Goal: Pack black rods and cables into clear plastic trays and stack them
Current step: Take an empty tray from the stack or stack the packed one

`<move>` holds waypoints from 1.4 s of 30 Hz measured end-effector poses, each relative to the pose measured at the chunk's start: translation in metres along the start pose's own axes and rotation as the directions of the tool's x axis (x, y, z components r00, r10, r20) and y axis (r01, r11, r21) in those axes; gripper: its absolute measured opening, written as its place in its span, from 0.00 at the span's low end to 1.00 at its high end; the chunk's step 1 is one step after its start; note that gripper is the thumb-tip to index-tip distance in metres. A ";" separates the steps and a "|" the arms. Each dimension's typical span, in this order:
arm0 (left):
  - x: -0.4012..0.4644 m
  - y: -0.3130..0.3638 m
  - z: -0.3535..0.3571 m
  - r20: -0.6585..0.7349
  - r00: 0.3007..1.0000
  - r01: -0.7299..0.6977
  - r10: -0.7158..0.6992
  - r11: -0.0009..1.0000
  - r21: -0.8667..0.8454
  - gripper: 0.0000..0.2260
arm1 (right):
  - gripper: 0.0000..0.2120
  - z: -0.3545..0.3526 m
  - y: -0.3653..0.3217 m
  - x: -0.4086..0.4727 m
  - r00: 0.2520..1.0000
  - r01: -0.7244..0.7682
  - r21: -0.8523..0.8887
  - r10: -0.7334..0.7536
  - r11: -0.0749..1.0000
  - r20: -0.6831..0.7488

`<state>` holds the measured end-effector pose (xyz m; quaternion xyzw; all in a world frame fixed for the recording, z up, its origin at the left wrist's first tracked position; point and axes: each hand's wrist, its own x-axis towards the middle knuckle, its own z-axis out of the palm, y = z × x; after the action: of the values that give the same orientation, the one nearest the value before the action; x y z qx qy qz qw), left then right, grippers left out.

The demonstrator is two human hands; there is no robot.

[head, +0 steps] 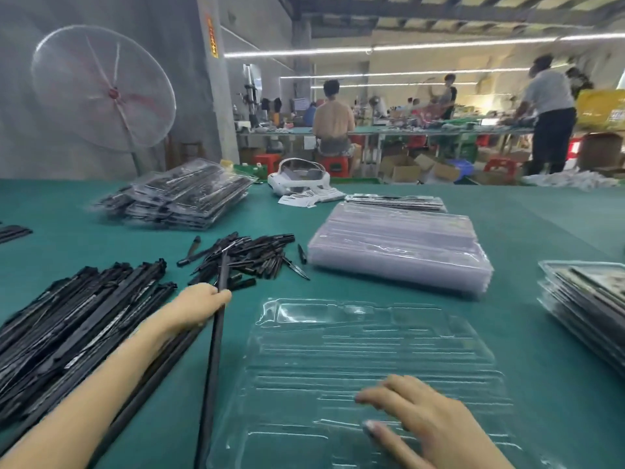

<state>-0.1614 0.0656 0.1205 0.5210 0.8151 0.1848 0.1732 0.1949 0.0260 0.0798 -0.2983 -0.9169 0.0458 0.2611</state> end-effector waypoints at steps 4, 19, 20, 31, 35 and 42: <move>-0.024 0.048 -0.011 0.150 0.983 -0.030 0.108 0.894 -0.446 0.13 | 0.16 -0.001 -0.005 0.015 0.857 -0.507 0.753 0.342 0.419 0.386; -0.084 0.056 0.037 0.083 0.953 -0.054 0.290 0.437 -0.898 0.09 | 0.13 -0.057 0.097 0.005 0.935 -0.337 0.555 0.203 0.761 0.290; -0.084 0.050 0.044 0.077 0.950 -0.096 0.304 0.516 -0.851 0.09 | 0.15 -0.055 0.107 -0.003 0.956 -0.274 0.451 0.191 0.850 0.221; -0.098 0.026 0.094 -0.135 0.553 -0.780 0.822 0.568 0.264 0.02 | 0.14 -0.023 0.128 -0.038 0.994 -0.092 0.005 0.091 0.996 0.053; -0.097 0.021 0.096 -0.162 0.540 -0.714 0.826 0.551 0.433 0.14 | 0.22 -0.027 0.123 -0.045 0.984 -0.051 -0.198 0.083 0.979 0.157; -0.072 0.013 0.087 -0.187 0.672 -0.624 0.717 0.684 0.379 0.16 | 0.17 -0.014 0.132 -0.035 0.989 -0.148 -0.013 0.148 0.989 0.002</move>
<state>-0.0808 0.0158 0.0574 0.7678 0.5972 0.1991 -0.1189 0.2951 0.1127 0.0449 -0.3672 -0.8929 0.0596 0.2537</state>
